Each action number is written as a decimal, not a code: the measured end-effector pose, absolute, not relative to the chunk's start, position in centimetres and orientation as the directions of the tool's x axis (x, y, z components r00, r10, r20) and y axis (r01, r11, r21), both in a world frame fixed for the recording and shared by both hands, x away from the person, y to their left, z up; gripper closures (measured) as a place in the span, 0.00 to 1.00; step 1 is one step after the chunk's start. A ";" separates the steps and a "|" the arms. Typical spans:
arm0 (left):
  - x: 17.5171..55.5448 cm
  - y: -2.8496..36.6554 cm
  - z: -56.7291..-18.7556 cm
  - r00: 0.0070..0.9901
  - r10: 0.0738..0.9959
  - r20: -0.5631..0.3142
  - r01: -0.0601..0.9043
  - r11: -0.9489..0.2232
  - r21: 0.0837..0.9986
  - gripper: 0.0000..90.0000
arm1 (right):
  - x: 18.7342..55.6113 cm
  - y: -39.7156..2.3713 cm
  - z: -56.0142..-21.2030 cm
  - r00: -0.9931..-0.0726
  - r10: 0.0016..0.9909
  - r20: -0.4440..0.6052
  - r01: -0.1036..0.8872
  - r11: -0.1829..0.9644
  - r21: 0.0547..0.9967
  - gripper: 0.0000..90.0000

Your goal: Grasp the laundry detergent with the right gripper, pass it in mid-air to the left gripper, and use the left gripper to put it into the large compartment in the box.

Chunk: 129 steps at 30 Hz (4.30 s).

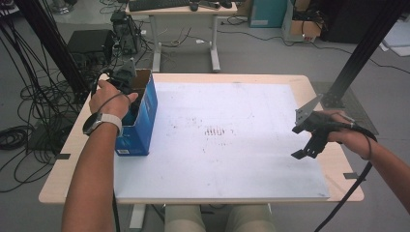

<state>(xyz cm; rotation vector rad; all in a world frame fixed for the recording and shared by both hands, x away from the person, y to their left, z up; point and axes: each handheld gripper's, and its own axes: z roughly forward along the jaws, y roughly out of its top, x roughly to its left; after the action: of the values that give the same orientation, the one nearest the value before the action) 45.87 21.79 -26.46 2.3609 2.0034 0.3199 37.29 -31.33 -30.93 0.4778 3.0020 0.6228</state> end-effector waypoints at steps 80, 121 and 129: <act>45.4 22.8 -25.7 0.175 0.983 0.048 0.961 -0.181 0.211 0.26 | 37.1 -31.2 -31.0 -0.955 0.296 0.032 0.284 0.873 0.396 0.04; 42.3 18.7 -14.0 0.427 0.900 0.085 0.815 -0.424 0.396 0.08 | 36.7 -31.3 -29.3 -0.951 0.310 0.004 0.287 0.874 0.393 0.04; 40.9 16.9 -13.4 0.537 0.839 0.084 0.751 -0.521 0.405 0.08 | 36.6 -31.2 -29.1 -0.950 0.313 0.005 0.289 0.871 0.398 0.04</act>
<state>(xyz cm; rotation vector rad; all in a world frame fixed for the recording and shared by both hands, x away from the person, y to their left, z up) 40.90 16.94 -13.35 2.4585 1.3174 0.3873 36.59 -31.22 -29.12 0.4793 2.9803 0.6200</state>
